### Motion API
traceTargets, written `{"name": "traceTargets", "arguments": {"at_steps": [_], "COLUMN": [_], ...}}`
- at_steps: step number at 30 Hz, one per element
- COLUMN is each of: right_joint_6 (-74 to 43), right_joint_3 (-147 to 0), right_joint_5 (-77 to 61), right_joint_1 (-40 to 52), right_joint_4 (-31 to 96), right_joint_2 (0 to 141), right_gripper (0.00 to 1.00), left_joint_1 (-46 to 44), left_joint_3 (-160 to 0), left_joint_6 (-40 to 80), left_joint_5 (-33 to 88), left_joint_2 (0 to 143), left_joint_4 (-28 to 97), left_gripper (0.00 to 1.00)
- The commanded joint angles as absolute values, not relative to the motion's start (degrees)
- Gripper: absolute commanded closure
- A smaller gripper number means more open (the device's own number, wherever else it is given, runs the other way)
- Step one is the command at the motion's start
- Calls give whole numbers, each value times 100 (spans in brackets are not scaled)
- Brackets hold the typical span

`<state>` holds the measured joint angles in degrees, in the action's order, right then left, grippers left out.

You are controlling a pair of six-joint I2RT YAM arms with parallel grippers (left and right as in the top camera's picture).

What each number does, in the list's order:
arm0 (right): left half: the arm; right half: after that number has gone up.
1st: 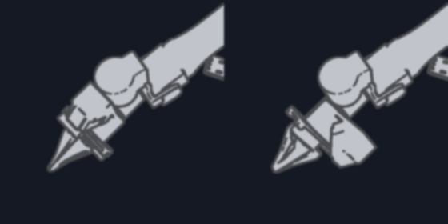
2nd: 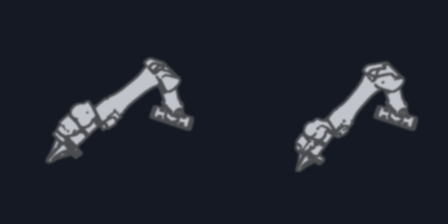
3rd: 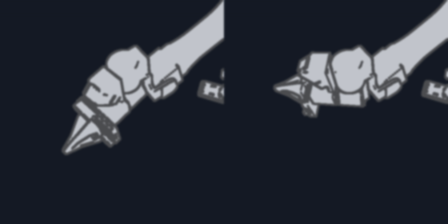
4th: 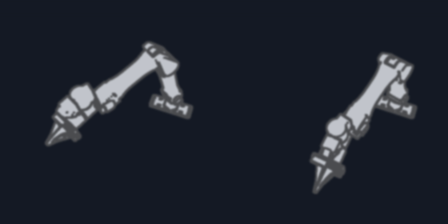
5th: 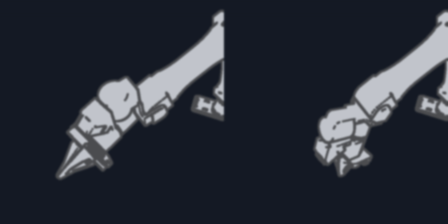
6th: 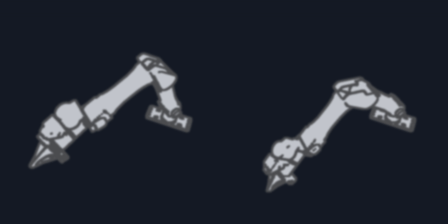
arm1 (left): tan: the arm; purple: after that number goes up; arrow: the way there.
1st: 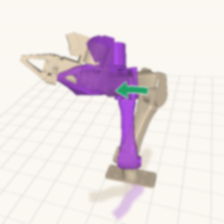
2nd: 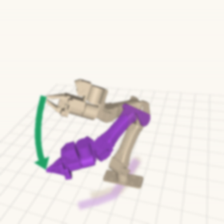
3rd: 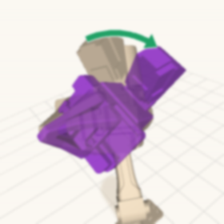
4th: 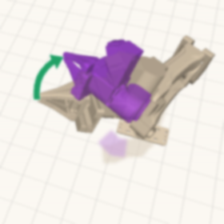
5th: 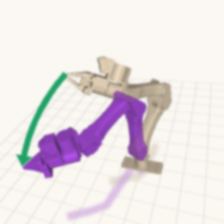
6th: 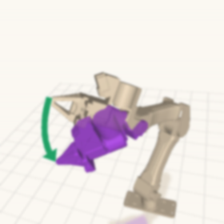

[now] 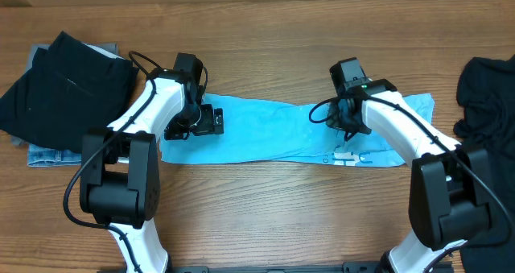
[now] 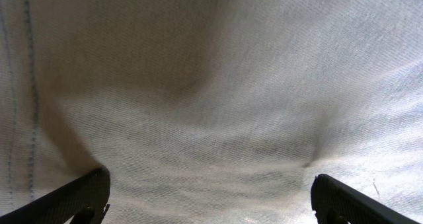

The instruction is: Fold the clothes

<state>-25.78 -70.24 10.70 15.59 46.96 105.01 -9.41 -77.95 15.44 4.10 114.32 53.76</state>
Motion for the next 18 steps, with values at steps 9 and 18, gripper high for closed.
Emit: {"name": "traceTargets", "arguments": {"at_steps": [9, 18], "right_joint_6": [-2508, -2694], "right_joint_3": [-7345, -7575], "right_joint_5": [1044, 1041], "right_joint_1": [1730, 1409], "right_joint_4": [4663, 5009], "right_joint_2": [10138, 9710], "right_gripper": [55, 45], "left_joint_1": [-941, -941], "left_joint_3": [-7745, -7745], "left_joint_6": [1520, 1520], "left_joint_5": [427, 427], "left_joint_2": [11314, 11314], "left_joint_4": [5365, 5365], "left_gripper": [0, 0]}}
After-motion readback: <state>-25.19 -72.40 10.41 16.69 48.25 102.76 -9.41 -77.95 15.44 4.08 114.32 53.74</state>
